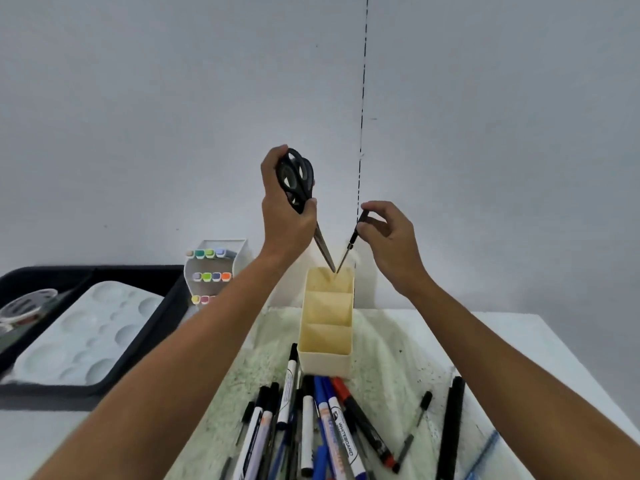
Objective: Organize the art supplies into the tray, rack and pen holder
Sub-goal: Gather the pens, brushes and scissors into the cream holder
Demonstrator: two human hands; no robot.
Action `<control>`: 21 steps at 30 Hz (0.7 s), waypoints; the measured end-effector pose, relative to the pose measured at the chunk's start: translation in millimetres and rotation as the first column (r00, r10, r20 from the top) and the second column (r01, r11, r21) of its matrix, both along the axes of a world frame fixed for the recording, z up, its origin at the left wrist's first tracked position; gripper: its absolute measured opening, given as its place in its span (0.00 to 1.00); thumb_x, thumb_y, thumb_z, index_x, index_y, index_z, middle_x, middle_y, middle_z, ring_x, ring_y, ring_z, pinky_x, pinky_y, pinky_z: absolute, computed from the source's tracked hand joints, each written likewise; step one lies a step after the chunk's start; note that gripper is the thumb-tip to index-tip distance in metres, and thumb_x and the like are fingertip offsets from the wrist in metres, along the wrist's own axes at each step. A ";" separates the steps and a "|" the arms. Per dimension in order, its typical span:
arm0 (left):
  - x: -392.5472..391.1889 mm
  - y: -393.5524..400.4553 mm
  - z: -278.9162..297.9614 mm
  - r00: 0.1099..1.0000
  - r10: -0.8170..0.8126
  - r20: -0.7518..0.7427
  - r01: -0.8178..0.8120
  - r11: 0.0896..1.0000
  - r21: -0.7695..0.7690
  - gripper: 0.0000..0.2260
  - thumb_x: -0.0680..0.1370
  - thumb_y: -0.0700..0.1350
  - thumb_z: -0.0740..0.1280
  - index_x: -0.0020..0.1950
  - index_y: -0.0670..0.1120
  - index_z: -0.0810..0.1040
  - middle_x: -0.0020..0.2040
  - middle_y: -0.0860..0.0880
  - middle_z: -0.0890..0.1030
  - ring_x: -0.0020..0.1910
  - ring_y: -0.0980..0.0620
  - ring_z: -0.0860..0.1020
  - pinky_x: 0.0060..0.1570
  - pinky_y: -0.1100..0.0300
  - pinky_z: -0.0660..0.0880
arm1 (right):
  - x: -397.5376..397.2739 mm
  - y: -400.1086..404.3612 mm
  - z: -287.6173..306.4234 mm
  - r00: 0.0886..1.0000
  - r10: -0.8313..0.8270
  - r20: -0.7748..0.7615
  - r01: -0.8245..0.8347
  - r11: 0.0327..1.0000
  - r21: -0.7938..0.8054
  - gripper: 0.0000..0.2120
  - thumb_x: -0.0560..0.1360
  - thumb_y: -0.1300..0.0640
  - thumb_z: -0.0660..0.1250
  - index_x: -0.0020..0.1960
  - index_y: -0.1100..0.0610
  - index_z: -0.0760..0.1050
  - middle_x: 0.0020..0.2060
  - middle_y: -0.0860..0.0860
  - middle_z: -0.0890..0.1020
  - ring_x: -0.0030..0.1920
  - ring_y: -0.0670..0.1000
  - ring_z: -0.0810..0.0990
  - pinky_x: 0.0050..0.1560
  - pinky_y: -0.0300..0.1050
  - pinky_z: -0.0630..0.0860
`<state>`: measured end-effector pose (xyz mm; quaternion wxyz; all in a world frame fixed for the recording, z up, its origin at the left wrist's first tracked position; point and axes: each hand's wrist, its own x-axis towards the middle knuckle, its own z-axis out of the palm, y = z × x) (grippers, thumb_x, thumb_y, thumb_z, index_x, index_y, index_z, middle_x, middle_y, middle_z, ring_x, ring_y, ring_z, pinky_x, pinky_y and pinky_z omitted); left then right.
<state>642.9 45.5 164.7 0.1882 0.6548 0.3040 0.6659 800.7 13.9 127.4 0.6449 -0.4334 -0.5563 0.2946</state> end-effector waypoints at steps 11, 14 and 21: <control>26.8 13.9 -97.1 0.988 0.009 -0.154 -0.004 1.000 0.031 0.34 0.71 0.25 0.66 0.70 0.51 0.61 0.67 0.60 0.69 0.67 0.58 0.71 0.65 0.56 0.71 | 6.6 13.3 -61.7 0.998 0.049 0.028 -0.045 0.990 -0.134 0.18 0.73 0.70 0.66 0.62 0.59 0.74 0.60 0.52 0.78 0.62 0.50 0.77 0.60 0.47 0.77; 26.9 16.8 -112.7 0.972 -0.075 -0.225 0.069 0.997 -0.032 0.34 0.72 0.25 0.64 0.71 0.52 0.62 0.69 0.52 0.69 0.69 0.57 0.69 0.68 0.59 0.67 | 7.4 15.0 -73.8 0.997 0.063 0.040 -0.056 0.985 -0.162 0.25 0.73 0.69 0.67 0.69 0.59 0.69 0.63 0.51 0.77 0.63 0.49 0.77 0.65 0.50 0.74; 22.9 22.2 -123.8 0.915 -0.174 -0.364 0.096 0.970 -0.223 0.25 0.76 0.30 0.60 0.70 0.47 0.63 0.53 0.53 0.74 0.47 0.59 0.74 0.48 0.73 0.68 | 5.9 16.6 -83.9 0.995 0.078 0.056 -0.062 0.968 -0.242 0.27 0.73 0.68 0.68 0.70 0.56 0.66 0.62 0.46 0.75 0.66 0.48 0.74 0.65 0.46 0.72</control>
